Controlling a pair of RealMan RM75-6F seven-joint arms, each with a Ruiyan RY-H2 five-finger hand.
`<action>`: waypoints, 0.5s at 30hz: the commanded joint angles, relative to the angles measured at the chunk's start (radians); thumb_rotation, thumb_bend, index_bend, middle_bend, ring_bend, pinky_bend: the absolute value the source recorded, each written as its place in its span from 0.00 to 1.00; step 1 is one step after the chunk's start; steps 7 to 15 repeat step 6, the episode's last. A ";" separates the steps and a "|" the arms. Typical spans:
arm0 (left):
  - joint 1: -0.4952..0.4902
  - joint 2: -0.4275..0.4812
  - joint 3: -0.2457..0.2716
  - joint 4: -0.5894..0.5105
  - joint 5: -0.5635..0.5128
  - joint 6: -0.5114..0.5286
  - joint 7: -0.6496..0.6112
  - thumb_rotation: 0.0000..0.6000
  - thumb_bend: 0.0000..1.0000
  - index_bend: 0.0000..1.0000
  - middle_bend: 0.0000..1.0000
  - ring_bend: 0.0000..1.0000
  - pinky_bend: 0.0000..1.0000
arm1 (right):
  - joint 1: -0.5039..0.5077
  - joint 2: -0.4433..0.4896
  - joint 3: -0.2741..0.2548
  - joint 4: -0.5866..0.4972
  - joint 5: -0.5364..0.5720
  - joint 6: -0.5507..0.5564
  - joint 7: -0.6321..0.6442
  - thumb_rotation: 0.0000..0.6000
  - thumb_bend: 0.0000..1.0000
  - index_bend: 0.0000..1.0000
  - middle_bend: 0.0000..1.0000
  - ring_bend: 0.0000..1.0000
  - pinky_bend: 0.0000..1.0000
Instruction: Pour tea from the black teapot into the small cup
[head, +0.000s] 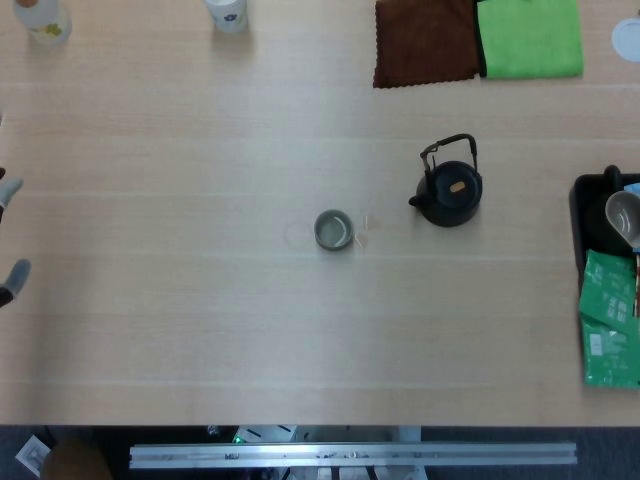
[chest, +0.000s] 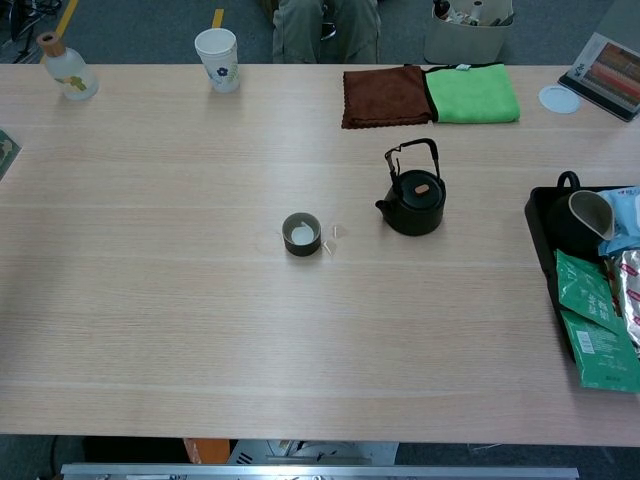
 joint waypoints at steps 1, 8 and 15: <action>0.006 0.003 0.001 -0.015 -0.022 -0.013 0.023 1.00 0.22 0.15 0.16 0.18 0.16 | -0.015 0.004 0.003 0.001 -0.008 0.009 0.009 1.00 0.14 0.00 0.03 0.00 0.00; 0.005 -0.002 -0.002 -0.019 -0.036 -0.024 0.036 1.00 0.22 0.15 0.16 0.18 0.16 | -0.030 0.002 0.012 0.001 -0.023 0.014 0.019 1.00 0.14 0.00 0.03 0.00 0.00; 0.005 -0.002 -0.002 -0.019 -0.036 -0.024 0.036 1.00 0.22 0.15 0.16 0.18 0.16 | -0.030 0.002 0.012 0.001 -0.023 0.014 0.019 1.00 0.14 0.00 0.03 0.00 0.00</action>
